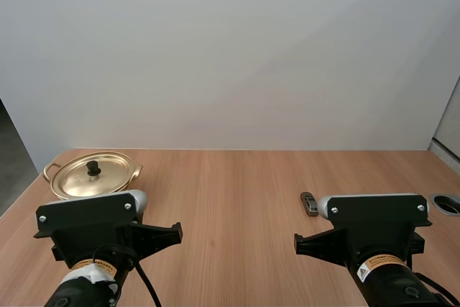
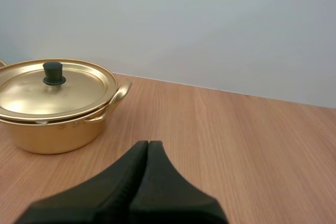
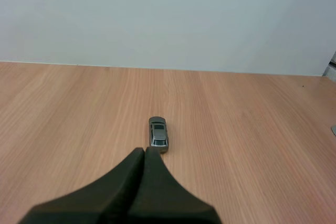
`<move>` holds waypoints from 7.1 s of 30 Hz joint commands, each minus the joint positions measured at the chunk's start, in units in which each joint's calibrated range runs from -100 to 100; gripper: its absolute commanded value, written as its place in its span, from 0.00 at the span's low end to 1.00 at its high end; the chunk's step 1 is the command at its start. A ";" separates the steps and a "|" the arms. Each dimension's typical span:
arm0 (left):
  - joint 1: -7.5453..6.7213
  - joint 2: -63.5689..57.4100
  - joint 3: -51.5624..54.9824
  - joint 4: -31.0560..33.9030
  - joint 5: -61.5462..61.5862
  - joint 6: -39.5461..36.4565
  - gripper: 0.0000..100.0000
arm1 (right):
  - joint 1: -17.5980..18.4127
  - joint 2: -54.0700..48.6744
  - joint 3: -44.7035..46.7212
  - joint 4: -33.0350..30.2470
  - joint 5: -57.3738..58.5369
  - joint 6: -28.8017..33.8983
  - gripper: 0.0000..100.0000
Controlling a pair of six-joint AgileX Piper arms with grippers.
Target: Open the pot, put the car inside, and close it
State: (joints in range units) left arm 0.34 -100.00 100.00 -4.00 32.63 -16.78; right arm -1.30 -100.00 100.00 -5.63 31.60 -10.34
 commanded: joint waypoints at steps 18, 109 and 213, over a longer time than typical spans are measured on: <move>-0.04 0.00 0.00 0.05 0.05 0.05 0.00 | 0.04 0.00 0.00 -0.03 0.06 -0.03 0.00; 9.59 88.29 -64.85 17.70 26.18 15.05 1.00 | 3.16 33.20 -37.08 -10.05 9.41 -13.54 0.14; 9.59 73.73 -81.02 4.00 46.24 24.01 0.00 | 1.30 83.23 -44.20 -5.46 1.60 -3.08 0.85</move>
State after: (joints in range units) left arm 9.90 -26.28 19.01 0.00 78.34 7.28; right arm 0.00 -17.99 55.92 -10.93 33.45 -13.37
